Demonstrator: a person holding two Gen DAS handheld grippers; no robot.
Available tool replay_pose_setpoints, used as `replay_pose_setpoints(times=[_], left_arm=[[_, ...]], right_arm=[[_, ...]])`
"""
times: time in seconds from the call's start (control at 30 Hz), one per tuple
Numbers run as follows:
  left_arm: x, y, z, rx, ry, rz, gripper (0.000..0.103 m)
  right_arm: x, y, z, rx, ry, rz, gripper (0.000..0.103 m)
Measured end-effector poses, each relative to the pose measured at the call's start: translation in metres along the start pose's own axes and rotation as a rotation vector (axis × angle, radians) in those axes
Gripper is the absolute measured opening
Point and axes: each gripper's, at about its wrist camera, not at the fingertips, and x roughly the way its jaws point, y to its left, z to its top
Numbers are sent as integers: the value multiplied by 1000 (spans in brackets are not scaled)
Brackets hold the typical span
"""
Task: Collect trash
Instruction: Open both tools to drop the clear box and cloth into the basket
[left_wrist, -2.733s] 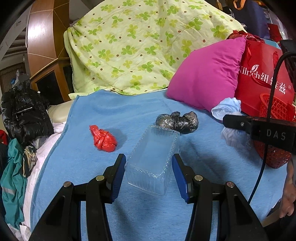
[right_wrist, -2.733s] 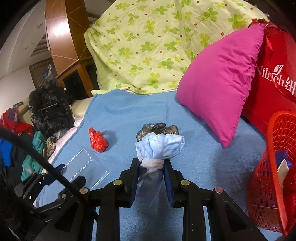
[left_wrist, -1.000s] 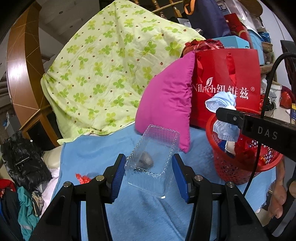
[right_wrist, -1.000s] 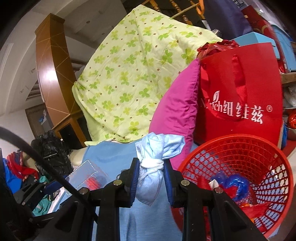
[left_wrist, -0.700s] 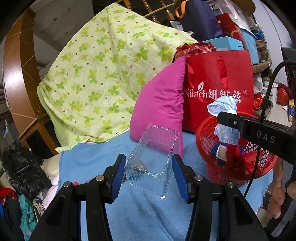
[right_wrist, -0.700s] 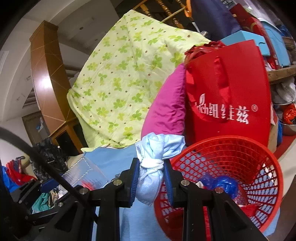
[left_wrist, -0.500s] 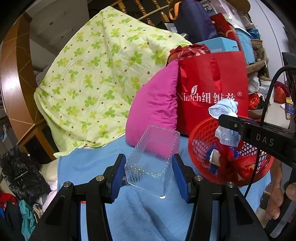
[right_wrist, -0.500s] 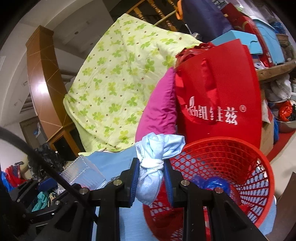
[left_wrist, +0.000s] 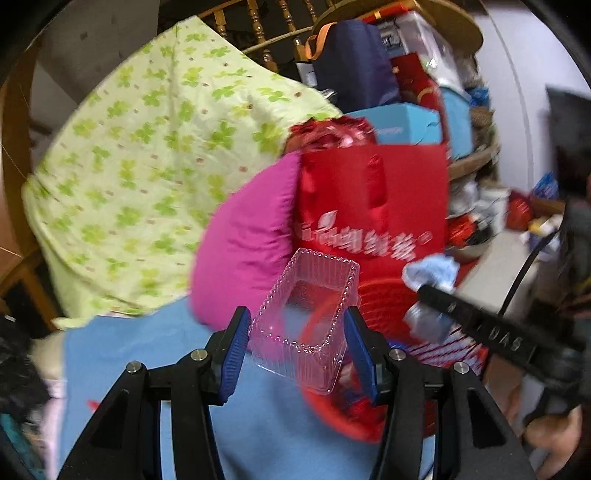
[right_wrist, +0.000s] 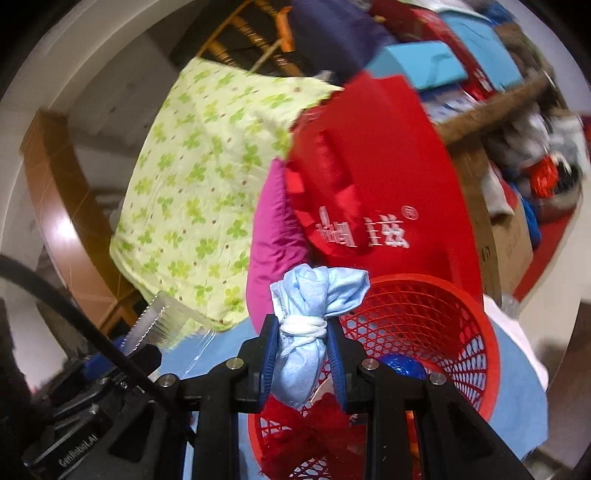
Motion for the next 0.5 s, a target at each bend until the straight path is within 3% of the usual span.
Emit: replay_pose_setpoints(times=[0.13,0.23,0.3,0.33,0.37,0.5], left_arm=[[25,-5,4,-60,43,-131,56],[46,-8,-2,-103,106,-199,69],[55,-9,-10,-125,134,-233,69],[56,-10,-13,-128,142,-232,70],[58,-9,-16,-130,148,-229,70],[54,4,-29,-154,157,-208,70]], right_arm=[[4,-33,7,139,29,-23,31],[9,-54,10,229,69,-16,33],[9,-62,10,259,79,-25,44],[8,-65,10,273,73,-27,64],[5,-67,10,277,62,-28,71],[-1,-63,12,248,20,-40,71]])
